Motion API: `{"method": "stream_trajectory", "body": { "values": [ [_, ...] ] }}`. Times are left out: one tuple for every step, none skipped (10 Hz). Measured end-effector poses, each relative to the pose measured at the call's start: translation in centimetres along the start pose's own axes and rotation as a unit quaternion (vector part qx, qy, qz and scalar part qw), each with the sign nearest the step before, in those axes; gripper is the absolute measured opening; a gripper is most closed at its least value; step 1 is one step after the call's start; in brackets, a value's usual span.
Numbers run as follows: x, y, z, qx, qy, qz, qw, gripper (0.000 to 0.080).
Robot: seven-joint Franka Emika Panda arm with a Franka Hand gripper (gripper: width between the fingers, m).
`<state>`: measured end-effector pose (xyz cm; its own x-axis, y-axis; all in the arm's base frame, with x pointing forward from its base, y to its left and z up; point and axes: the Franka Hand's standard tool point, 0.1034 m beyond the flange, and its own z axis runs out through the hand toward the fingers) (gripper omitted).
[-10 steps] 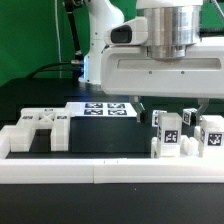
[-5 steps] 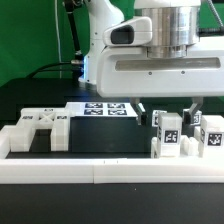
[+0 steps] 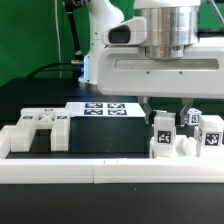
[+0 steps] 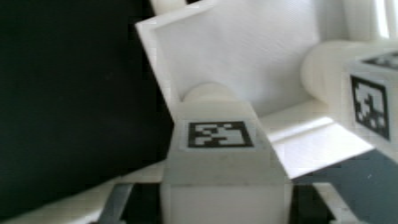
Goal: Assemble chair
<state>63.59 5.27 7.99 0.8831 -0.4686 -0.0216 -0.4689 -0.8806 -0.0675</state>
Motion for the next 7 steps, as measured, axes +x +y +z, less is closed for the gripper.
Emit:
{"method": "stream_trajectory", "body": {
  "values": [
    [0.03, 0.01, -0.08, 0.003, 0.000, 0.064, 0.998, 0.0290],
    [-0.09, -0.13, -0.05, 0.003, 0.000, 0.112, 0.994, 0.0290],
    [-0.18, -0.26, 0.00, 0.004, 0.000, 0.173, 0.985, 0.0290],
    [-0.15, -0.24, 0.03, 0.005, 0.001, 0.222, 0.975, 0.0290],
    [-0.18, -0.22, 0.08, 0.005, 0.001, 0.269, 0.963, 0.0290],
    [-0.26, -0.21, 0.20, 0.006, -0.002, 0.329, 0.944, 0.0290],
    [-0.22, -0.27, 0.25, 0.010, -0.002, 0.385, 0.923, 0.0291]
  ]
}}
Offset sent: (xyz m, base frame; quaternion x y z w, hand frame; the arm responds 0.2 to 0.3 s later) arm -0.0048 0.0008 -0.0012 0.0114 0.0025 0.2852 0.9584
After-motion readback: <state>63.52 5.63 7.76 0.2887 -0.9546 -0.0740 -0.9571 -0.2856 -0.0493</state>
